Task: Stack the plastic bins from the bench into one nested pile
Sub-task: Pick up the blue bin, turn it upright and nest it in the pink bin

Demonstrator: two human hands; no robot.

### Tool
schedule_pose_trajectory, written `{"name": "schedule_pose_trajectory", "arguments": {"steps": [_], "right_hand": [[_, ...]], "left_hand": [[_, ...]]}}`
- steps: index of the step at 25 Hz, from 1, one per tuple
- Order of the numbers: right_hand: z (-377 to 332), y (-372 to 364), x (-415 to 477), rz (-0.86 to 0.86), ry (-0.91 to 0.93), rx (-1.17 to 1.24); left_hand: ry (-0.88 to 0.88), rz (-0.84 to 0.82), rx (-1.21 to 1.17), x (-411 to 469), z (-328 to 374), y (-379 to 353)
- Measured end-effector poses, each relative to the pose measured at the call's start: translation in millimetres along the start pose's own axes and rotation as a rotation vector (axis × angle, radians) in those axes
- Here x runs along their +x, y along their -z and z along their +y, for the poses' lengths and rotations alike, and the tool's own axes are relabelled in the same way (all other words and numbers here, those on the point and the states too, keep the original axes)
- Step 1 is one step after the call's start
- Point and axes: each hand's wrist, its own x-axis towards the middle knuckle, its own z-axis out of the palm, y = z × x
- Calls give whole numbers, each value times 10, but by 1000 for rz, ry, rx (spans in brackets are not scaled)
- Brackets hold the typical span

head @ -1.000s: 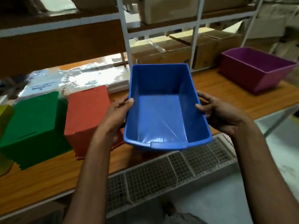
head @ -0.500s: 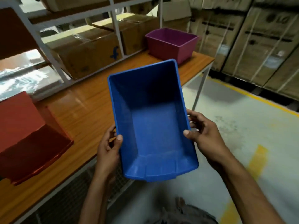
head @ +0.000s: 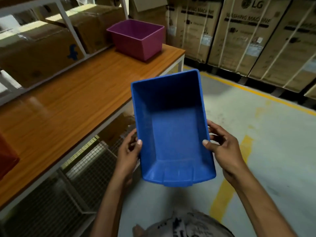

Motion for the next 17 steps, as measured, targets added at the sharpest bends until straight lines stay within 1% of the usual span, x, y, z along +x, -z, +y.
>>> {"name": "schedule_pose_trajectory", "arguments": {"steps": [3,4,7,10,12,14,17], "right_hand": [[63,590,308,21,-77,89],[68,766,428,18,-111,104],[43,1142,817,-26,-217,155],[45,1430,1240,-23,-372,216],[70,1549,1516,-41,-440,254],[60,1591,1779,-62,-458,257],[-51,1581,2205,-98,-441,199]], "left_hand": [[2,-132,75,150,84,-549],[-6,-148,82,210,119,-747],[12,-109,36,387,323,-1296],[101,-89,102,577,535,-1702],[139,-74,120,768,606,-1871],[142,-66,128,976,667,-1989],[127,-97,142,1344,788,-2118]]}}
